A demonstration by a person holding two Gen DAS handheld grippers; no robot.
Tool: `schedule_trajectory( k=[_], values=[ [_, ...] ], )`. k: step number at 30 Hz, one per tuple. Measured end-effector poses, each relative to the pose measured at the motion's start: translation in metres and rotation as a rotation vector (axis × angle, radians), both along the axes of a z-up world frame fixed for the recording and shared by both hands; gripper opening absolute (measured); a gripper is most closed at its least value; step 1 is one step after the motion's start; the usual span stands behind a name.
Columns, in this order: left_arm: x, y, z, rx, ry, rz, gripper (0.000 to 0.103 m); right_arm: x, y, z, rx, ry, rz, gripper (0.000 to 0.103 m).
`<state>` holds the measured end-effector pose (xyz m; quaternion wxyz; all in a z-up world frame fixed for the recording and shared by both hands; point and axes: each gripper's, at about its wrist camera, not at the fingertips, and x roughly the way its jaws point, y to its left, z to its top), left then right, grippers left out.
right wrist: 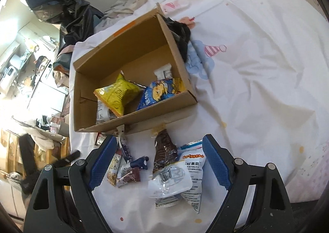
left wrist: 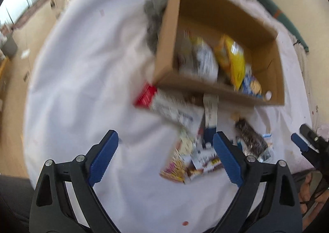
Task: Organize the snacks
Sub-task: 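Grasp the pink bear-print snack bar with the left tool while the right tool grasps the brown chocolate packet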
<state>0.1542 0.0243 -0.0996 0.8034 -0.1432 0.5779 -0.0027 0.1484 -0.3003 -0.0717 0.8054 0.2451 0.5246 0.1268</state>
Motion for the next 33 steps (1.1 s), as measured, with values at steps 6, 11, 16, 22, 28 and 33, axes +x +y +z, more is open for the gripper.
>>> schedule_trajectory(
  k=[6, 11, 16, 22, 28, 33],
  values=[
    [0.007, -0.038, -0.038, 0.074, 0.102, -0.132, 0.088, 0.004, -0.005, -0.004, 0.03, 0.022, -0.024, 0.088],
    [0.009, -0.051, -0.052, 0.067, 0.148, -0.193, 0.057, 0.003, -0.007, -0.009, 0.039, 0.047, -0.028, 0.088],
    [0.002, -0.061, -0.055, 0.162, 0.174, -0.259, 0.022, 0.005, -0.007, -0.01, 0.039, 0.056, -0.033, 0.088],
    [-0.022, -0.041, -0.025, 0.075, 0.145, -0.203, 0.022, 0.006, 0.003, -0.018, 0.031, 0.092, 0.012, 0.088],
    [-0.045, -0.031, 0.003, 0.049, 0.045, -0.148, 0.022, 0.011, 0.041, -0.029, -0.097, 0.129, 0.172, 0.088],
    [-0.042, -0.018, 0.01, 0.012, 0.024, -0.107, 0.022, 0.008, 0.084, -0.039, -0.357, 0.09, 0.351, 0.092]
  ],
)
